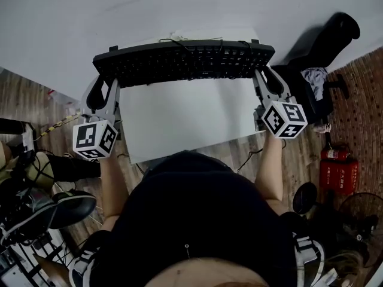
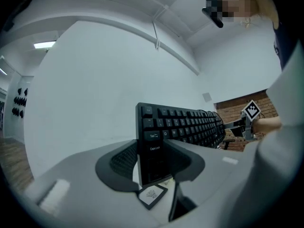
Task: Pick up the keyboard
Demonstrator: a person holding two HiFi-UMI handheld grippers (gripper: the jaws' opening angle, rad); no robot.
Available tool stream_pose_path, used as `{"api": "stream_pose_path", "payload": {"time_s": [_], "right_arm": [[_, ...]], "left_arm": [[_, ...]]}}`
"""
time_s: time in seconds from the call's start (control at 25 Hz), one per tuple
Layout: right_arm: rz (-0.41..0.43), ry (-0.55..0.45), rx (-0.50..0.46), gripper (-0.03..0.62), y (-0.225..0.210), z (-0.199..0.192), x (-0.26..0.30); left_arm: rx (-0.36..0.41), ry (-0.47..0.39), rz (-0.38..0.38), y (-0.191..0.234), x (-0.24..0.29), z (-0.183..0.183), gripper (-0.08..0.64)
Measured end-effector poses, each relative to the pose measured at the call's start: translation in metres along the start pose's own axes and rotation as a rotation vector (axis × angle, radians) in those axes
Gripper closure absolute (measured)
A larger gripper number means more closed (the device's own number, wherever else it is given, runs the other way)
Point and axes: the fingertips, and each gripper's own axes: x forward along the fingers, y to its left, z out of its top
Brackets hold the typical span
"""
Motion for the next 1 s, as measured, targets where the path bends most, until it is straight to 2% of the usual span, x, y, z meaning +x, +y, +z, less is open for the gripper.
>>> {"api": "stream_pose_path", "payload": {"time_s": [1.0], "right_arm": [[0.043, -0.039, -0.026, 0.451, -0.002, 0.000, 0.002]], "left_arm": [[0.015, -0.026, 0.055, -0.009, -0.017, -0.002, 0.386]]}}
